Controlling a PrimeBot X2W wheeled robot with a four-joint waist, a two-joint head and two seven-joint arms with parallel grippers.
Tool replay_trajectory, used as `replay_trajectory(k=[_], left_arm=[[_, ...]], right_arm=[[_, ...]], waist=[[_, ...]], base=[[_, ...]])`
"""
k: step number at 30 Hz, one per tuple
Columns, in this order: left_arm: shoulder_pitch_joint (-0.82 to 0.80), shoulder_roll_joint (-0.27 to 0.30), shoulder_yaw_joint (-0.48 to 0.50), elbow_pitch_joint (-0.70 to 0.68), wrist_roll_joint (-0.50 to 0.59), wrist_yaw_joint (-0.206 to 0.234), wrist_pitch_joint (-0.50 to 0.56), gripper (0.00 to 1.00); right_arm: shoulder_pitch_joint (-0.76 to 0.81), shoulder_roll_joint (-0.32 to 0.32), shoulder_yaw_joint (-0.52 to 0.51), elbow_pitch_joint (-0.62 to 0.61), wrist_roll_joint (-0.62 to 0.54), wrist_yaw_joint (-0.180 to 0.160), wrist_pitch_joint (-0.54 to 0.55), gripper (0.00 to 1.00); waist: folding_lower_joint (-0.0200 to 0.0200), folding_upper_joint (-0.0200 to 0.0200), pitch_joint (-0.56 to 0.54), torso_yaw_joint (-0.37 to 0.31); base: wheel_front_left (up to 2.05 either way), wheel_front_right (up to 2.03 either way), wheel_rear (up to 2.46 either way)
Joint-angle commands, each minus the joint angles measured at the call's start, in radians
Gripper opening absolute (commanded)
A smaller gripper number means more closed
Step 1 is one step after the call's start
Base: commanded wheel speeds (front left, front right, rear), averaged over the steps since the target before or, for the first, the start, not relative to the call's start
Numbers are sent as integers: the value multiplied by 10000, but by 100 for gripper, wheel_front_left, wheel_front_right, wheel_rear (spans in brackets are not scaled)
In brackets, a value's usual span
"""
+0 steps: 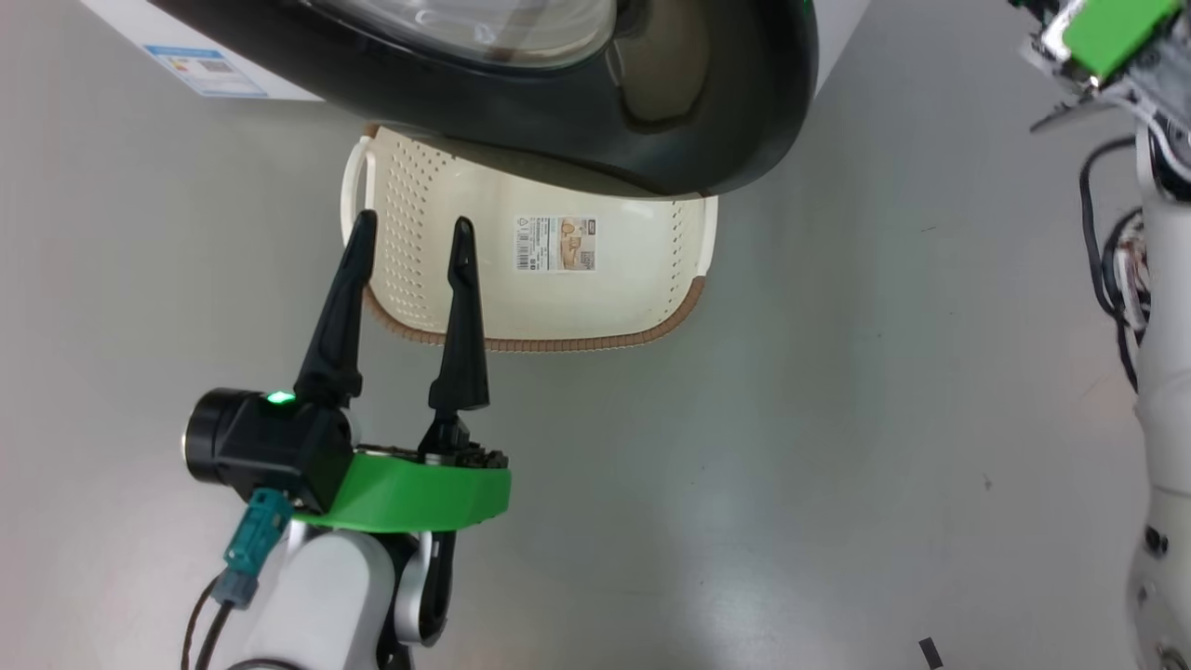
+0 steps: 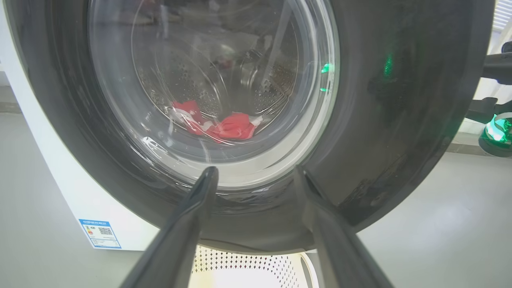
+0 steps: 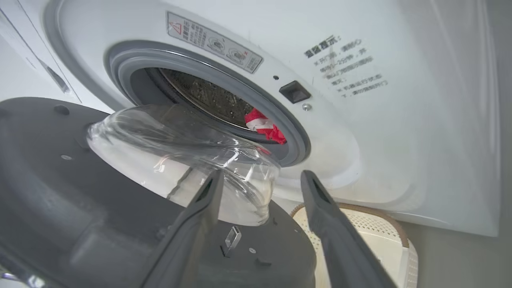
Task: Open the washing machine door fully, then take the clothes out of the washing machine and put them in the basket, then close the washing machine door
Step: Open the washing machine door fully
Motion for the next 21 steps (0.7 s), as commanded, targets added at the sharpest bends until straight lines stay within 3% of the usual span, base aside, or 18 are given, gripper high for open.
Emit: replay_trajectory(k=[1,7,13,16,21], left_arm=[[159,159,326,-189,-16,-55,-76,100],[73,213,328,-74,-45,-135,-76,100],[3,310,378,-63,-40,-134,-76,100],[10,343,387,-125,-23,-151,-76,100],[58,400,427,-199,-19,-192,-76,100]], right_arm=[[281,-1,177,-500,-317,6,-272,100],[1529,-1129,1341,-1915,-2001,6,-2785,100],[2507,-2564,2576,-2341,-4030,6,-5519,100],[2960,-2782,2747,-2131,-5014,6,-6734,100],[3603,-2314,1979,-1715,-6341,6,-8245,100]], waist=[[0,-1,-50,-71],[0,-1,-101,-225],[0,-1,-141,-395],[0,-1,-192,-484],[0,-1,-264,-592]], base=[[0,0,0],[0,0,0],[0,0,0],[0,0,0],[0,0,0]])
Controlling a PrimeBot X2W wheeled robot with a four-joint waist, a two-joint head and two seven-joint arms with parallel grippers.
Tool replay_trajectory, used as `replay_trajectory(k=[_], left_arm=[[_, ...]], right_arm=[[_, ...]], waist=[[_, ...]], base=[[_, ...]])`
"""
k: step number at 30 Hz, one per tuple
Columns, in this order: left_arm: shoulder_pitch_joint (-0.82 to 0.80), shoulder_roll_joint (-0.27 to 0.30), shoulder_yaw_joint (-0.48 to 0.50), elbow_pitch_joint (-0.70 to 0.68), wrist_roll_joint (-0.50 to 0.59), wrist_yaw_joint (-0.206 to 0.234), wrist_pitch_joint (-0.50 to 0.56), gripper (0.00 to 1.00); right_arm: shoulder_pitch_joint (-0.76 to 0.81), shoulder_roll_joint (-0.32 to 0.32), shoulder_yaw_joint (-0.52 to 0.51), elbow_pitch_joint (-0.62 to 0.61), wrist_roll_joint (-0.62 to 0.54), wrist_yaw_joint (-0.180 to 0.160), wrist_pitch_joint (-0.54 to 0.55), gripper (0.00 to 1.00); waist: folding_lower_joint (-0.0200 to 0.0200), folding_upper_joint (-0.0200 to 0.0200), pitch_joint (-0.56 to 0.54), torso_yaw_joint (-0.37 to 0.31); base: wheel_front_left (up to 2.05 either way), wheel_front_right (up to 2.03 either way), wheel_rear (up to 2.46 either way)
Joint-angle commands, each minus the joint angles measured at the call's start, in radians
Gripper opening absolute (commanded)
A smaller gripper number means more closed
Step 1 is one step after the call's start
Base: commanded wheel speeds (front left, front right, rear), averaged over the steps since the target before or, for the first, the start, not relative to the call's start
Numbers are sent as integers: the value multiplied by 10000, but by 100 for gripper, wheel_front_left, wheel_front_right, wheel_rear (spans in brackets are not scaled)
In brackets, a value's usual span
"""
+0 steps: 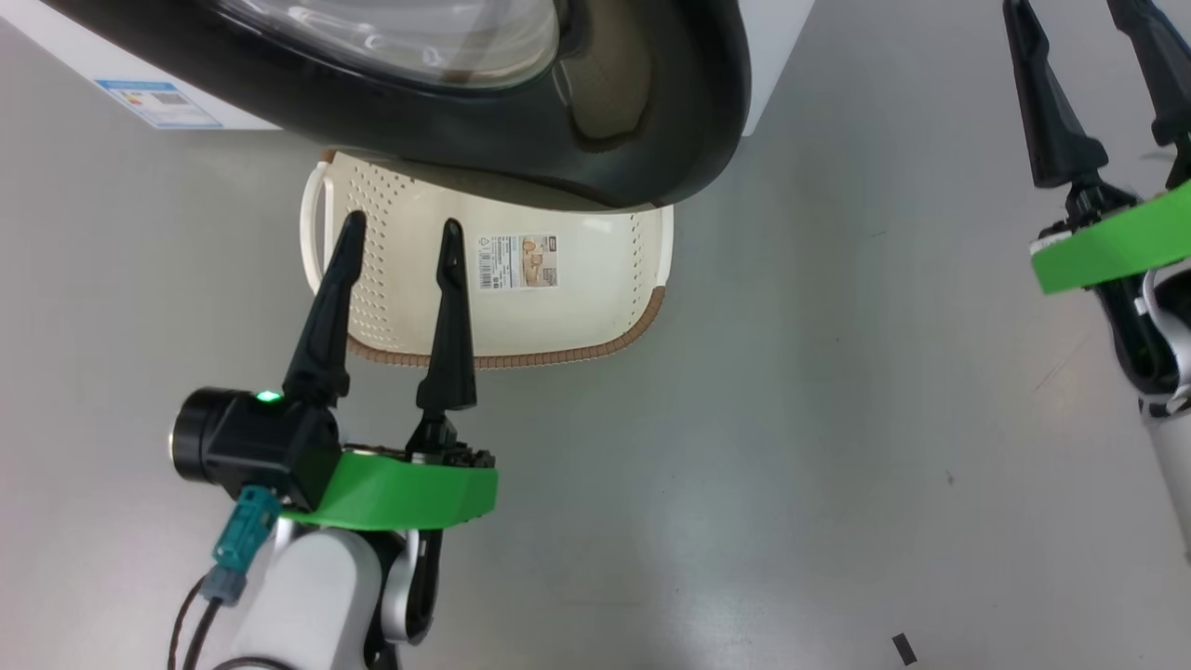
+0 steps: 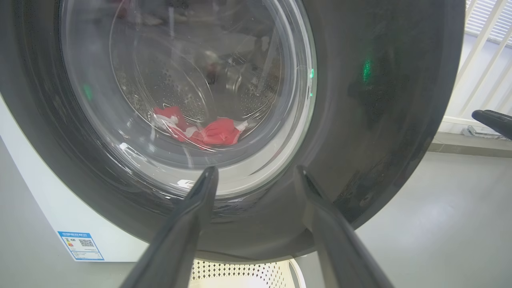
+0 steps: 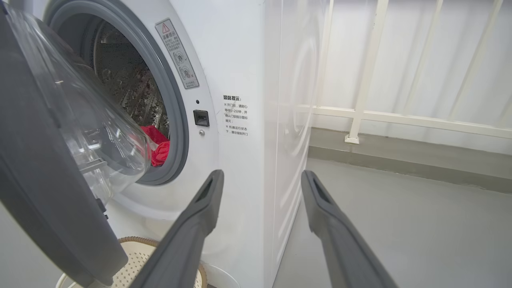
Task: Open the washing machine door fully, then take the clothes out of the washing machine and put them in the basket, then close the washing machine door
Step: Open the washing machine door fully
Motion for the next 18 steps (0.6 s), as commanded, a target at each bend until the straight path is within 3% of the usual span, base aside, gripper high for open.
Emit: replay_trajectory(k=[1,9,18], left_arm=[[81,233,337,-292,-9,-60,-76,100],[120,295,351,-444,82,-126,-76,100],[246,290,418,-526,236,-132,-76,100]], right_arm=[[531,263,-247,-153,-512,4,-489,100],[1605,1223,-1129,-623,-1719,4,-1314,100],[2993,2128,-1649,-1649,-2501,4,-1497,100]], waist=[[0,0,-50,-43],[0,0,-68,-88],[0,0,-141,-114]], base=[[0,0,0],[0,0,0],[0,0,0]])
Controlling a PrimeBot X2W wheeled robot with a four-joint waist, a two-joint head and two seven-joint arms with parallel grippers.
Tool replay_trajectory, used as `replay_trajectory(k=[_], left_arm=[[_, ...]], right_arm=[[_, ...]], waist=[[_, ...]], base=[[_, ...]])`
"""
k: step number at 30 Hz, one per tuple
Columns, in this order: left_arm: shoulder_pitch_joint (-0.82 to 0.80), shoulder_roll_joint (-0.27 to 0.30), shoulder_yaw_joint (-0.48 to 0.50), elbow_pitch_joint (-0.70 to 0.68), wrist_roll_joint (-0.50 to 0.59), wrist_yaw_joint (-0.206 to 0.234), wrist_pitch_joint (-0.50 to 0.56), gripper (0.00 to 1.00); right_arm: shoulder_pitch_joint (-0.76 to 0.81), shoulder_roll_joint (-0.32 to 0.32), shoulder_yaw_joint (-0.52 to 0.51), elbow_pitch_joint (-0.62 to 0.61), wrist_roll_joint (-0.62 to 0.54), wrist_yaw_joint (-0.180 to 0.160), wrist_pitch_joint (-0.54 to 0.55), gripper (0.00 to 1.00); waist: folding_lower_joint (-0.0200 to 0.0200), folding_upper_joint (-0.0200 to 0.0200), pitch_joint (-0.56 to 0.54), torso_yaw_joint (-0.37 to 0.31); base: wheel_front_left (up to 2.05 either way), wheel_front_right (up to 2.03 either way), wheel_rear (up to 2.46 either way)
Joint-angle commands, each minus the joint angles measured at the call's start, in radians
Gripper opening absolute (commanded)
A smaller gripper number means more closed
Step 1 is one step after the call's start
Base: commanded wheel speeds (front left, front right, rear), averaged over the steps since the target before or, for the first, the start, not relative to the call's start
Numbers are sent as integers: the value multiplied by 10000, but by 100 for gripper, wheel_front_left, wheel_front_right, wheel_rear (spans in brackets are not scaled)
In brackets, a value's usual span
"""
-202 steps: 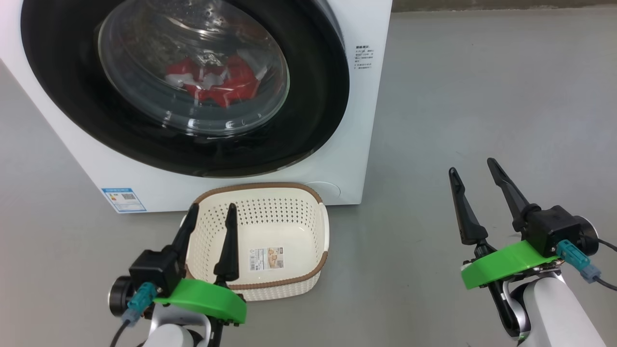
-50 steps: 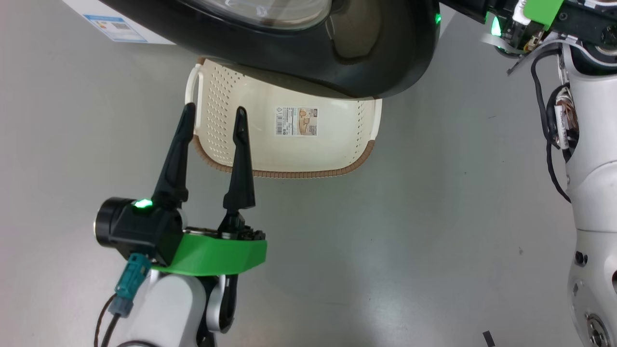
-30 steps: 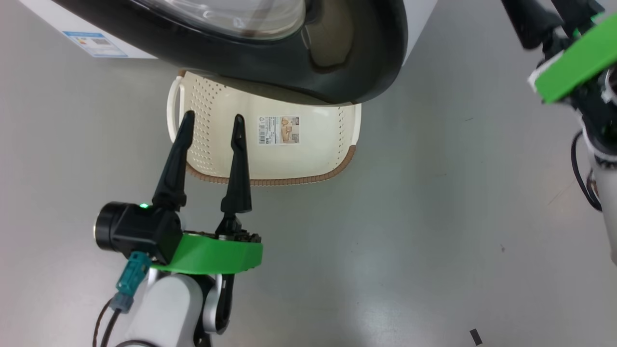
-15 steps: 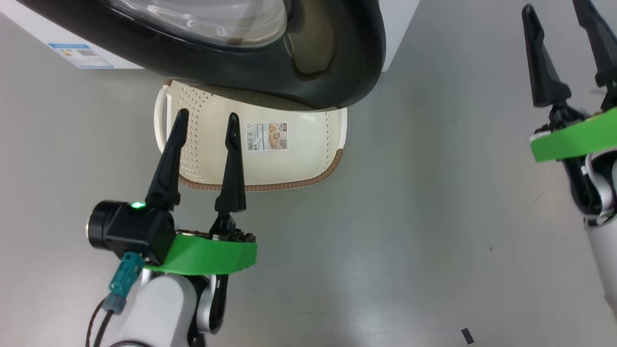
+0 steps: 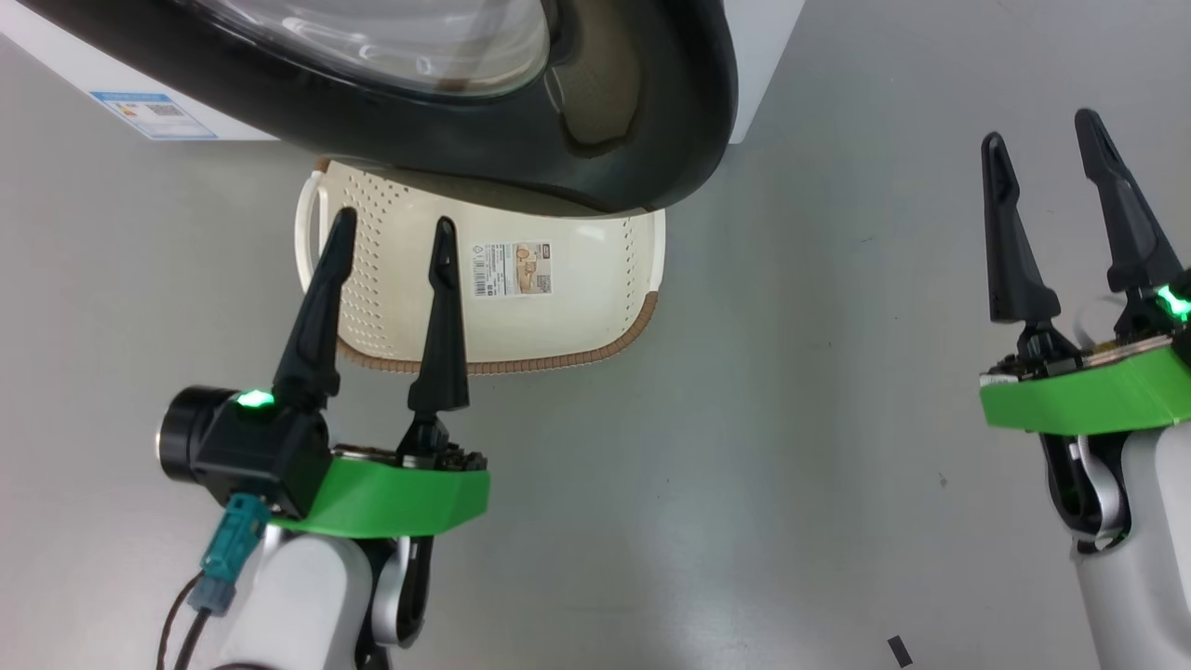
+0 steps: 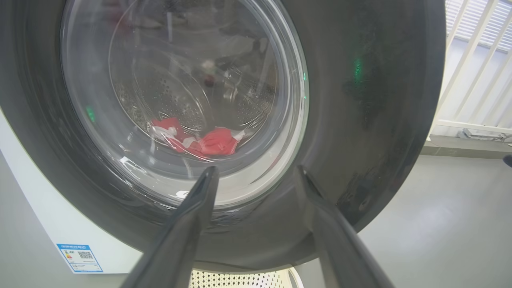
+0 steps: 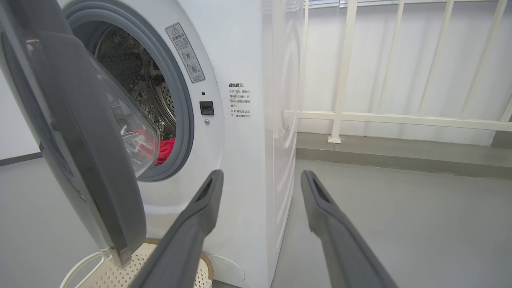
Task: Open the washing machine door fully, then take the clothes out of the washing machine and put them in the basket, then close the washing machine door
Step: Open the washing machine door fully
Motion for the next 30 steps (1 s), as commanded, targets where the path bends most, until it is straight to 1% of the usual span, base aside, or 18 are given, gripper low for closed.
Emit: replay_trajectory(k=[1,6,22,23,24,25,26,27,28,30], left_arm=[[209,187,343,-303,135,-44,-76,100],[307,207,404,-394,311,-24,-76,100],[385,207,448,-299,440,-63,-76,100],[388,203,448,-300,441,-62,-76,100],[392,198,445,-301,442,-62,-76,100],[396,195,442,-305,445,-63,-76,100],[399,191,436,-307,448,-66,-76,100],[397,188,433,-307,451,-68,-76,100],[397,188,433,-307,451,-68,-76,100],[384,190,437,-306,457,-72,-76,100]], right_arm=[[344,76,90,-412,-112,4,-54,100],[1025,265,14,-1057,-117,4,-60,100],[1270,244,17,-1151,-96,4,-62,100],[1265,249,24,-1151,-92,4,-62,98],[1255,248,35,-1157,-91,4,-62,69],[1240,243,65,-1160,-74,4,-62,44],[1217,245,133,-1149,30,4,-62,31],[1188,233,234,-1110,196,4,-62,0],[1188,233,234,-1110,196,4,-62,0],[1035,327,372,-1003,970,4,-61,0]], waist=[[0,0,-8,4],[0,0,8,-21],[0,0,83,1],[0,0,86,6],[0,0,90,11],[0,0,95,14],[0,0,96,19],[0,0,96,20],[0,0,96,20],[0,0,98,11]], base=[[0,0,0],[0,0,0],[0,0,0],[0,0,0],[0,0,0],[0,0,0],[0,0,0],[0,0,0],[0,0,0],[0,0,0]])
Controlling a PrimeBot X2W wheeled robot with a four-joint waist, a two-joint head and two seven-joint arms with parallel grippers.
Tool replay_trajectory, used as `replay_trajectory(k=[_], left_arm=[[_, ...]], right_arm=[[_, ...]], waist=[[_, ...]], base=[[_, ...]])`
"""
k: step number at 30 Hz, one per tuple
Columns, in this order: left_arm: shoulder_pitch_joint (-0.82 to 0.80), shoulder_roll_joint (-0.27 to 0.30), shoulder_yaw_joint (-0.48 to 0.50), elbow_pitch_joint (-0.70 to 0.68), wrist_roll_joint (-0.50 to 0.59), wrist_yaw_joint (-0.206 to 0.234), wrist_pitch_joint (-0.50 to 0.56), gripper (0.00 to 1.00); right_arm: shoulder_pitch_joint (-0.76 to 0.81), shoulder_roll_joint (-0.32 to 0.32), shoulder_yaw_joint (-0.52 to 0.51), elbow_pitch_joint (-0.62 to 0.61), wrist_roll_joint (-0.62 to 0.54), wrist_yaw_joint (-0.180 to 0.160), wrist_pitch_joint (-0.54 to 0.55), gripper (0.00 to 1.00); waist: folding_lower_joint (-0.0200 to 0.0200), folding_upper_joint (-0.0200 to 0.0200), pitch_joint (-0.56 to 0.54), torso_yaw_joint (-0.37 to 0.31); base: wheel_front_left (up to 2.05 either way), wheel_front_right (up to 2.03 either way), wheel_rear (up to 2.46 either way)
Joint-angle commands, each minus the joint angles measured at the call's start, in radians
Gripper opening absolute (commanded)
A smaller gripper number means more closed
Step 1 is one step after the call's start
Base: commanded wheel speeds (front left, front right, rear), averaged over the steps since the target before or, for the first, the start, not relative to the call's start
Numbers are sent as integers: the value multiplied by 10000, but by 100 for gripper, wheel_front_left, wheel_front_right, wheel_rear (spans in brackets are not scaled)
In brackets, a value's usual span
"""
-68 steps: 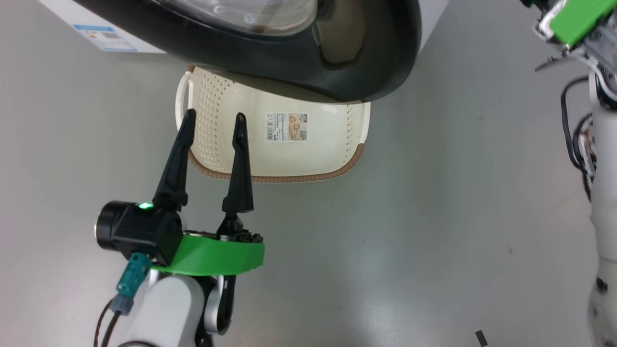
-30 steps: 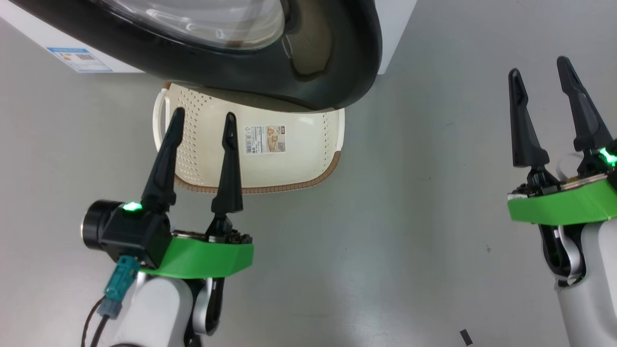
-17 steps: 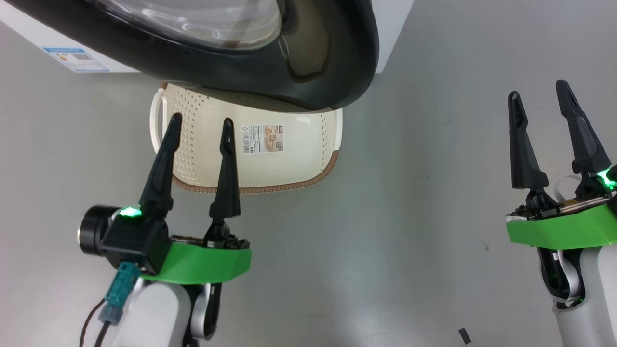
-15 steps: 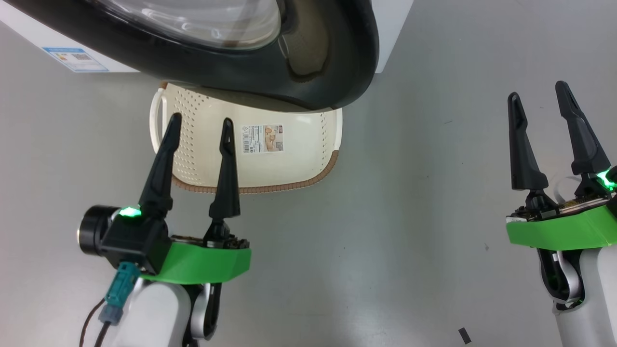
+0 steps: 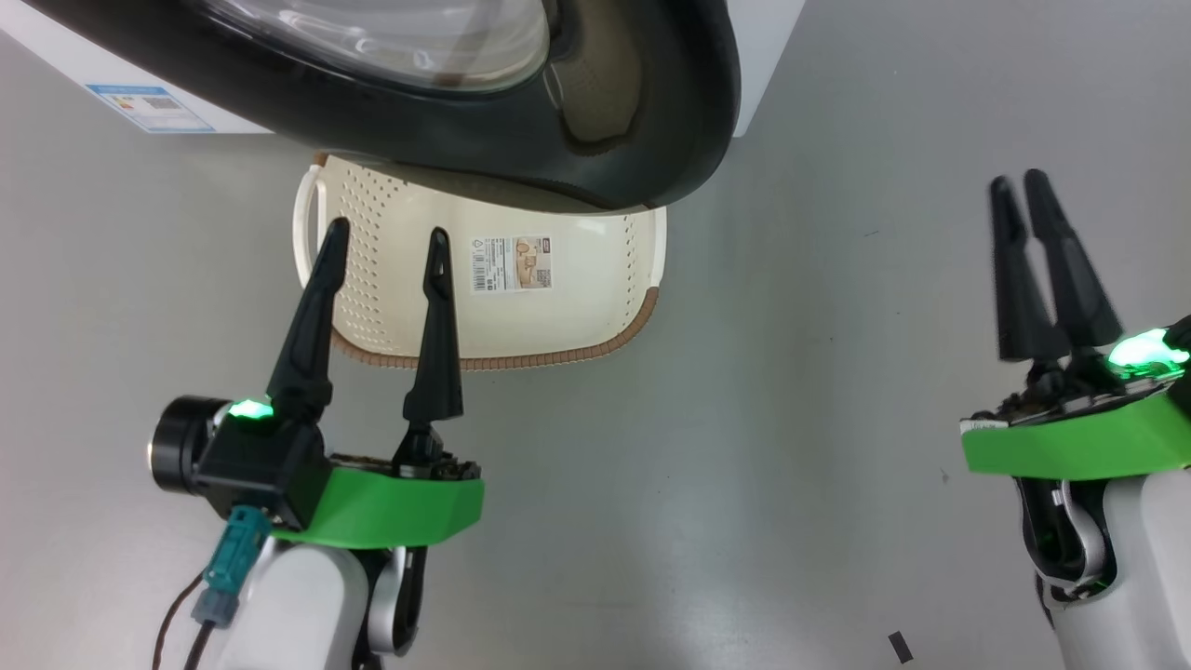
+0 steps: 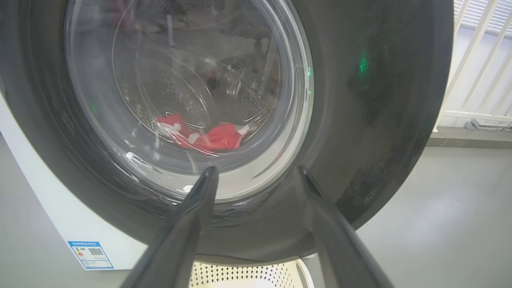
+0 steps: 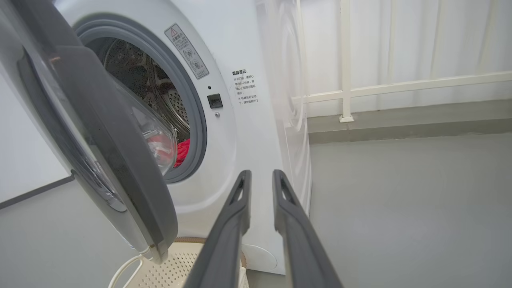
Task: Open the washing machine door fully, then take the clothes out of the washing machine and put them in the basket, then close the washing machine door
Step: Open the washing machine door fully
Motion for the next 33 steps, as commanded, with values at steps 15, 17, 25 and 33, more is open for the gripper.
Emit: replay_trajectory(k=[15,17,25,33], left_arm=[[-36,128,114,-110,108,-134,-78,100],[-29,117,73,-91,110,-139,-78,100],[27,75,-42,-39,102,-130,-78,100],[-20,53,-91,8,105,-130,-78,100]], right_arm=[[-2964,288,-93,268,10261,4,4237,0],[-3398,289,-328,722,11317,4,4988,0],[-5222,-114,8,2943,14553,4,7746,0],[-6849,-957,1738,3956,16329,4,9462,0]], waist=[[0,0,186,257],[0,0,196,323],[0,0,249,527],[0,0,334,628]], base=[[0,0,0],[0,0,0],[0,0,0],[0,0,0]])
